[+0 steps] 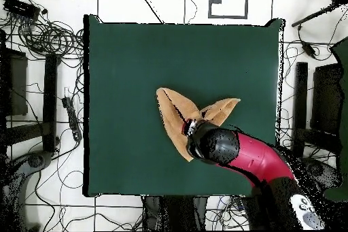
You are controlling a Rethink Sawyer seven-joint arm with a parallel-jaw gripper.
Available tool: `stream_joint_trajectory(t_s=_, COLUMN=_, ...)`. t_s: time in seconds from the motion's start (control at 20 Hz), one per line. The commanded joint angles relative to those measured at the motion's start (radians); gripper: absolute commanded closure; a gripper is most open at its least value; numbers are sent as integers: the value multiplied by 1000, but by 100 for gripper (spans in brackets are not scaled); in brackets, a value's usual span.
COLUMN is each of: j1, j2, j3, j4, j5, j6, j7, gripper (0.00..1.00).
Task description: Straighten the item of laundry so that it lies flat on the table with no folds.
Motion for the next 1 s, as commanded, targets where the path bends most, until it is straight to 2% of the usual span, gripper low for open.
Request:
stream_joint_trajectory(t_s=0.05, j1=57, j2=48, j3=134, j4=-17, j5=-49, j6=169, j7=-51, gripper=100)
stream_joint_trajectory(t_s=0.4, j1=89, j2=72, j3=106, j4=-144, j5=-63, j6=303, j7=-16, gripper=100)
stream_joint_trajectory(t_s=0.7, j1=68, j2=9, j3=116, j4=-219, j5=-93, j6=417, j7=-77, gripper=100)
stream_joint_trajectory(t_s=0.8, j1=57, j2=16, j3=128, j4=-248, j5=-105, j6=428, j7=-110, gripper=100)
stream_joint_trajectory(t_s=0.85, j1=54, j2=18, j3=131, j4=-258, j5=-114, j6=402, j7=-114, gripper=0)
stream_joint_trajectory(t_s=1.0, j1=58, j2=6, j3=123, j4=-245, j5=-126, j6=361, j7=-108, gripper=0)
